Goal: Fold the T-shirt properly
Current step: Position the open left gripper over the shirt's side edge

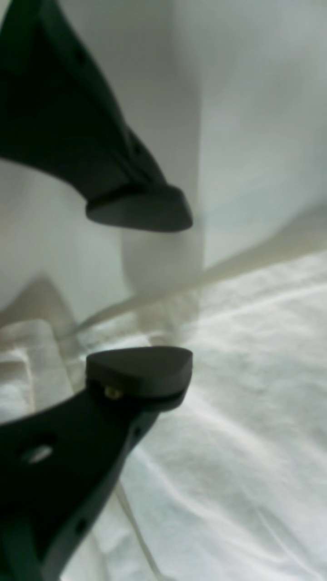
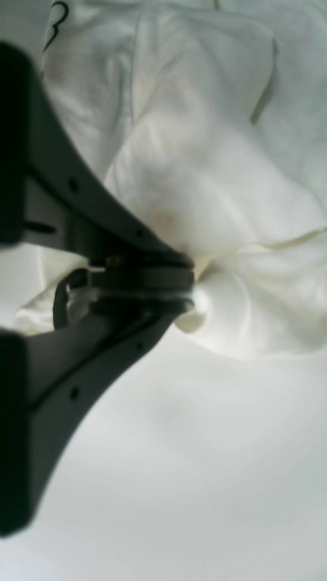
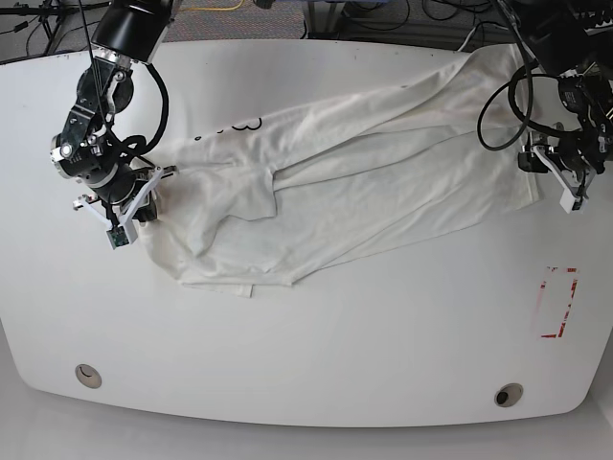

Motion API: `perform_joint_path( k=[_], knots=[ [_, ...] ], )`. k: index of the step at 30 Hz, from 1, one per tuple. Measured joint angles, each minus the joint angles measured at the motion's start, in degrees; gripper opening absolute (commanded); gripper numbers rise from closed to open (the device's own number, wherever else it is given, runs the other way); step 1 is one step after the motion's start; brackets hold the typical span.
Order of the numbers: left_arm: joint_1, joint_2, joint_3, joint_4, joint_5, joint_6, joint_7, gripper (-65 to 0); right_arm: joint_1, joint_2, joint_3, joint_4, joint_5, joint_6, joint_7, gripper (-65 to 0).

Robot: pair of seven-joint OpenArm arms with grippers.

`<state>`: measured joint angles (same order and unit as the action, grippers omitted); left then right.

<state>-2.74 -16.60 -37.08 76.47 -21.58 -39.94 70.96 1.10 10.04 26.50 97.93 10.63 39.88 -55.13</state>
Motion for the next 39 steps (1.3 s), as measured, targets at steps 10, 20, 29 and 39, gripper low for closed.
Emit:
perform_joint_path(
  k=[10,20,29,39],
  knots=[
    [-1.25,-0.11,0.09,-1.7,-0.63,-0.02,0.0,-26.6,-0.17,0.0,0.02,0.0,-0.31,0.02,-0.02,-64.2],
    [-1.09,-0.11,-0.44,-2.56,-2.1,-0.22,-1.75,-17.9,-0.2,0.0,0.02,-0.11,-0.31,0.0,-0.02,-64.4],
    [-1.07,-0.13,0.87,-3.08,-2.36,-0.22,-3.21,-17.9,-0.26,0.0,0.02,-0.11,-0.31,0.02,-0.02,-64.7],
    [-0.76,0.07,3.19,-2.27,-1.95,-0.17,-3.98,-40.7,-0.33,-0.02,0.07,-0.11,-0.26,0.02,-0.63,-65.0]
  ],
)
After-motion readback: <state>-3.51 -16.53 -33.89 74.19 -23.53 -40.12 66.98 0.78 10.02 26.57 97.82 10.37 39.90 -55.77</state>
